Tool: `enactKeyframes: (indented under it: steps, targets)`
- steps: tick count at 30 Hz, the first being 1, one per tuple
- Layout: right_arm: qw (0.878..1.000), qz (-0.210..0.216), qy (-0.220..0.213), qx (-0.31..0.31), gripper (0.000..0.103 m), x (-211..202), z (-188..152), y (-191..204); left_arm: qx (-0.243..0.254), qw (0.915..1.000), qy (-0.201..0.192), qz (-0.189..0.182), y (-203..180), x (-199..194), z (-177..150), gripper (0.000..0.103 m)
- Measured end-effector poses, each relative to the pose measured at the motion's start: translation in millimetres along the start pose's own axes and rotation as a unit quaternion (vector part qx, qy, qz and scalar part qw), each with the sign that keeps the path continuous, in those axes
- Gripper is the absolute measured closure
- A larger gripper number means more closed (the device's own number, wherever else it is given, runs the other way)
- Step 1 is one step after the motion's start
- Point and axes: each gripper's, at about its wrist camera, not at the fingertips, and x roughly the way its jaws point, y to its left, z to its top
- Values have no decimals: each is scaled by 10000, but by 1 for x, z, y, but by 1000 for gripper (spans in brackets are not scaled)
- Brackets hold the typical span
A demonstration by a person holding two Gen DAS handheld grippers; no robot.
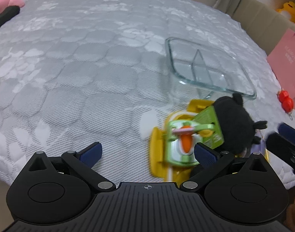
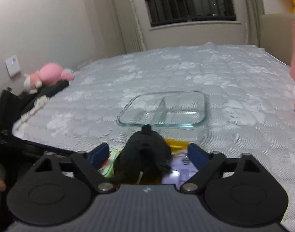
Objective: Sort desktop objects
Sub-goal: 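Close the right gripper on the black plush toy and lift it, then lower the black plush into the glass container and open the right gripper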
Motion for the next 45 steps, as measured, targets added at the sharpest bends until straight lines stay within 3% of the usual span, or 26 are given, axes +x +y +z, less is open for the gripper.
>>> enactKeyframes:
  steps: [7,8,9,10,17,21,28,31,36,40,45]
  targets:
    - [9984,-242,507,-80,19,49,12,15,205,9997,109,-20,8,8,-5,0]
    - [9976,-284,619,-116,25,55,13,16,205,9996,137,-106,9,9,-6,0]
    - [9964,-305,781,-101,38,61,13,15,192,9995,180,-183,10,10,-6,0]
    - [9959,-282,858,-7,37,64,14,13,170,9994,199,-226,12,11,-6,0]
    - [9948,-50,811,616,45,56,18,-8,-26,9990,217,-401,19,13,-6,0]
    - [9951,25,566,814,46,40,29,-15,-55,9986,207,-488,19,12,-5,0]
    - [9986,52,-26,530,46,15,81,-7,53,9968,136,-785,10,2,1,0]
    - [9991,-69,-319,259,46,20,106,5,299,9966,112,-757,1,-1,-1,0]
    - [9965,188,-591,556,45,42,134,7,365,9955,293,-818,-2,4,-6,0]
    - [9965,126,-467,685,45,72,138,6,152,9949,397,-915,6,9,-7,0]
    - [9977,-306,58,594,45,115,125,9,67,9949,367,-939,12,13,-8,0]
